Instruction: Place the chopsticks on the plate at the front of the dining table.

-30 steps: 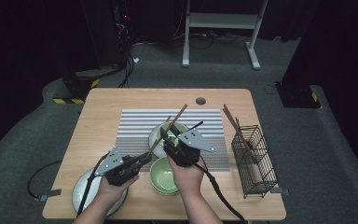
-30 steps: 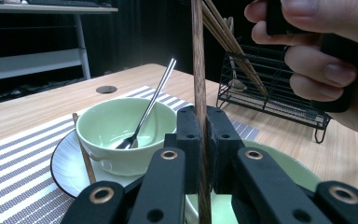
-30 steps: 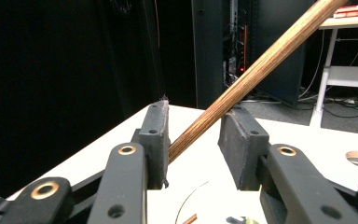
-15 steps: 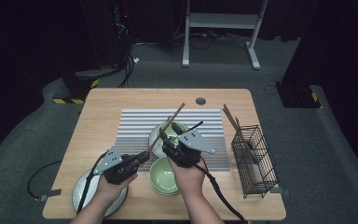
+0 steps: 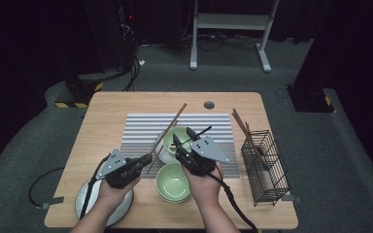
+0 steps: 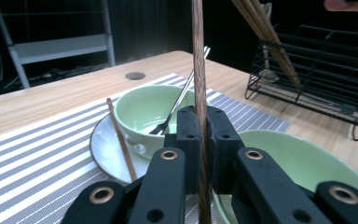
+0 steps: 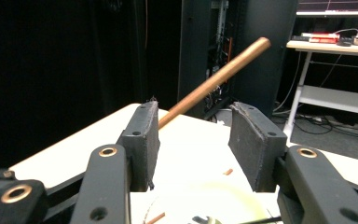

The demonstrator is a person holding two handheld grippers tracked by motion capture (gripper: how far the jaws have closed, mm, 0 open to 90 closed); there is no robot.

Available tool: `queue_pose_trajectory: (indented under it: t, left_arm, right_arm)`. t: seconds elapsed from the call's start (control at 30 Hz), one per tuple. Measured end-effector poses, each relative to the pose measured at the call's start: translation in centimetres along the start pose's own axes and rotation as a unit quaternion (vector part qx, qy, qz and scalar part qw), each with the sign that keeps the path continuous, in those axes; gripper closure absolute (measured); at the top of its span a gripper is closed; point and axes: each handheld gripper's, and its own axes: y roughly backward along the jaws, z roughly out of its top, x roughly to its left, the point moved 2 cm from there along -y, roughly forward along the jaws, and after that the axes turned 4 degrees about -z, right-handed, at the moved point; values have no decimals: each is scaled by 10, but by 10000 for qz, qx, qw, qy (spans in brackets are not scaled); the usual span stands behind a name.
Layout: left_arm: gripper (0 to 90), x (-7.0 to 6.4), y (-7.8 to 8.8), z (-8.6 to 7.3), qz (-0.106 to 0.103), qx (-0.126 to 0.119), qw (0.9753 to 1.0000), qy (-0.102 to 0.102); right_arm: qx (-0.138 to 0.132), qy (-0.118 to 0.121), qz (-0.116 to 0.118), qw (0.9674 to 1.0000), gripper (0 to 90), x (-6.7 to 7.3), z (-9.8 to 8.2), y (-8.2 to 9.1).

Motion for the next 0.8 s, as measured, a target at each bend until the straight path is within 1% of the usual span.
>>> queue_pose_trajectory:
  t: [0.13, 0.27, 0.33, 0.43, 0.5, 0.53, 0.63, 0.7, 0.8]
  left_arm:
    - [847, 4, 0, -1, 113, 84, 9999, 31]
    - [847, 7, -1, -3, 252, 195, 9995, 53]
    - [847, 9, -2, -4, 308, 274, 9991, 113]
    - [847, 13, -4, -5, 359, 397, 9983, 215]
    - [847, 14, -5, -7, 417, 496, 9977, 206]
    - [847, 15, -6, -7, 432, 524, 9974, 220]
    - [847, 16, -8, -8, 475, 586, 9968, 253]
    - [847, 17, -8, -9, 501, 608, 9966, 228]
    - [847, 18, -10, -8, 535, 656, 9961, 249]
  right_arm:
    - [64, 117, -97, 9999, 522, -6, -6, 4]
    - [125, 131, -186, 9997, 521, -15, -14, 10]
    - [182, 158, -247, 9994, 521, -20, -19, 13]
    - [264, 158, -320, 9990, 521, -28, -26, 18]
    - [299, 210, -379, 9986, 521, -33, -31, 21]
    - [328, 194, -402, 9985, 522, -35, -33, 22]
    - [386, 216, -466, 9979, 522, -41, -41, 27]
    - [425, 193, -482, 9977, 520, -45, -46, 29]
    - [477, 189, -520, 9973, 519, -49, -53, 32]
